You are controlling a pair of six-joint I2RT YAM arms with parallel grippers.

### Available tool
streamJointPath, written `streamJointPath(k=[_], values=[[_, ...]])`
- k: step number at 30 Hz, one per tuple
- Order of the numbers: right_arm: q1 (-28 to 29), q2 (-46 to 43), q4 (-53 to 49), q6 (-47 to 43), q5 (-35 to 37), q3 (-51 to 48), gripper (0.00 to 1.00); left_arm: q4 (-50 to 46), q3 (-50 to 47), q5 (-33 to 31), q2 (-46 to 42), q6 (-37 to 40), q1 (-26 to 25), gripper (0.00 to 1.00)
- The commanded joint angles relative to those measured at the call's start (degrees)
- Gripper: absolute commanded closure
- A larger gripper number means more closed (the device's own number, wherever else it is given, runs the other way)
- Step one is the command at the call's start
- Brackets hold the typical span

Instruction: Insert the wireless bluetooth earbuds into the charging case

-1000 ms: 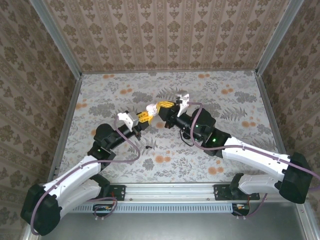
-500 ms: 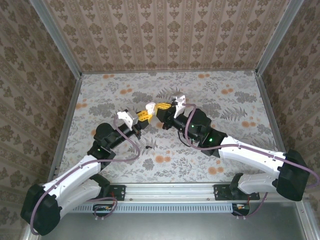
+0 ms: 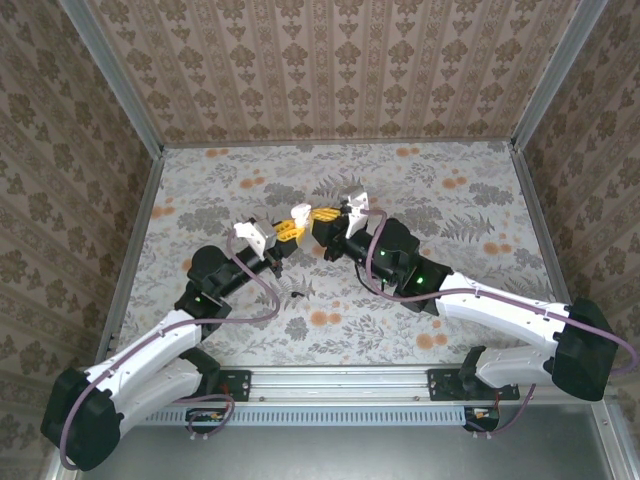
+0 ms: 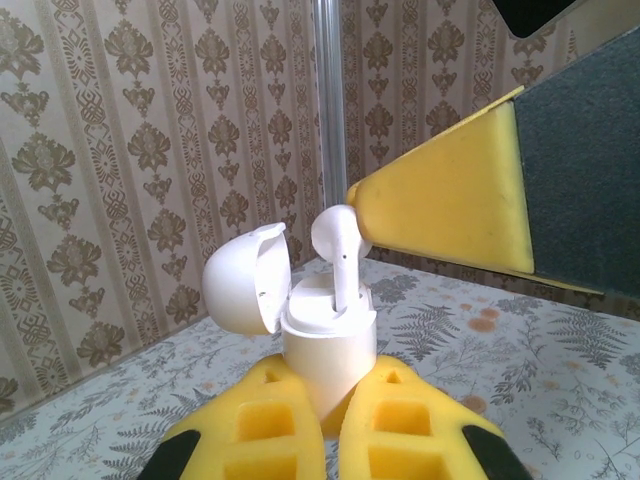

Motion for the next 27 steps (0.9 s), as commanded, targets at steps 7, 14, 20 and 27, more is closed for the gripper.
streamJointPath(k=[7,14,20,27], values=[[0.7,0.4,-6.0,-1.2,-1.1,2.5,0.87,-1.0,3.2,-0.3,-0.1,-0.9,-0.4,1.00],[0.6,-2.4,-10.3,1.7,-0.5,4.6,0.73,-1.7,3.2,-0.2,0.1,-1.1,-0.5,1.00],[-1.9,-4.4,-28.2,8.6,1.4,13.9,0.70,-2.6,3.3,0.1,0.3,-1.3,-0.5,1.00],[-8.5,-3.3,-40.4,12.2,-11.7,20.9,0.70,-4.6,4.2,3.3,1.0,-1.7,-0.5,1.00]])
